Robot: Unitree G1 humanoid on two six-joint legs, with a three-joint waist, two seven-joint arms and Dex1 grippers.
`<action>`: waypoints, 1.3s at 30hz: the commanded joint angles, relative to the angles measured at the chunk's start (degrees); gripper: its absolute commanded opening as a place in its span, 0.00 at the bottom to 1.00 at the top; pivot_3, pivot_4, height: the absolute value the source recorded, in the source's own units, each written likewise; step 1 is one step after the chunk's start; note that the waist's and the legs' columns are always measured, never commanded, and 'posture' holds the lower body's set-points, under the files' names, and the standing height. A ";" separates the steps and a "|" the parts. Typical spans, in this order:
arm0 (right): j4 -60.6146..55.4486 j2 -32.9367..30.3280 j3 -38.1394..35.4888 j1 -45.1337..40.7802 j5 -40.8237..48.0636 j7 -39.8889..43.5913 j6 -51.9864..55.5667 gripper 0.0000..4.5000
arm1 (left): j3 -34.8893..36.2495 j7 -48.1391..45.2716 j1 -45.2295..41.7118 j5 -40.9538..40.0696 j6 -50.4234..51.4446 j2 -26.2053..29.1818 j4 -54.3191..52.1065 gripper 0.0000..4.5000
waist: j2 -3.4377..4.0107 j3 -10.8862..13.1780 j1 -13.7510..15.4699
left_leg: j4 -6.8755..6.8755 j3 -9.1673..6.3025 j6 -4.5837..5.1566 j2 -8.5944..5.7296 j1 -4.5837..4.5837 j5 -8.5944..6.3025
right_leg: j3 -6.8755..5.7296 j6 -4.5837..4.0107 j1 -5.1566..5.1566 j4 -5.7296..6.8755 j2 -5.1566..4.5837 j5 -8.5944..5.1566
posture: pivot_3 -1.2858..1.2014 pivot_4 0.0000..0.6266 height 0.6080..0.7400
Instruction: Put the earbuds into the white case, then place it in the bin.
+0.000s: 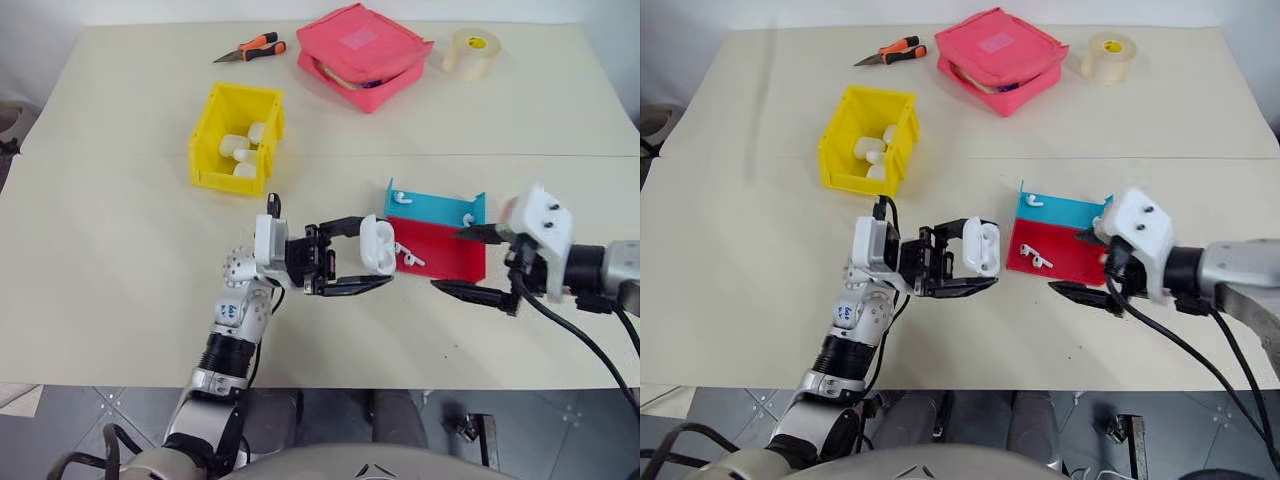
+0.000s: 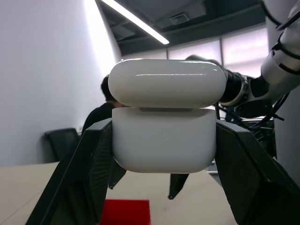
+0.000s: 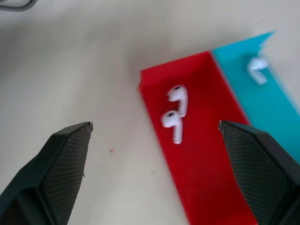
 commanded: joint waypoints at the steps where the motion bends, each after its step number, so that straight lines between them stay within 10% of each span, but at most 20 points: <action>1: -0.10 -1.05 10.34 -8.44 -4.38 -0.84 5.16 1.00 | 1.04 0.80 0.49 -0.77 -0.16 0.68 -1.43 0.62 | -0.01 0.01 0.05 | 0.03 -0.01 0.01 0.00 -0.04 -0.02 | -0.01 0.00 -0.04 0.00 0.00 0.00 | 0.52 0.24 1.00; 16: 9.75 7.93 30.12 -24.59 -17.54 -1.93 9.32 1.00 | 2.36 4.68 3.85 -0.35 -0.29 3.30 -5.05 0.62 | -0.01 0.01 -0.27 | 0.14 0.05 0.04 -0.03 -0.10 -0.10 | 0.01 0.01 -0.12 0.05 0.00 0.01 | 0.52 0.24 1.00; 24: 10.81 8.50 32.47 -25.24 -21.16 0.45 7.79 0.48 | 2.39 5.51 4.37 -0.30 -0.39 3.64 -5.34 0.62 | -0.01 0.01 -0.34 | 0.16 0.07 0.03 -0.03 -0.10 -0.10 | 0.01 0.01 -0.12 0.05 0.00 0.01 | 0.52 0.24 1.00; 39: 10.27 8.99 33.86 -24.39 -24.27 2.49 7.44 0.48 | 2.41 5.50 4.72 -0.54 -0.67 3.84 -5.50 0.62 | -0.01 0.00 -0.31 | 0.17 0.07 0.03 -0.03 -0.10 -0.10 | 0.01 0.02 -0.12 0.05 0.00 0.01 | 0.52 0.24 1.00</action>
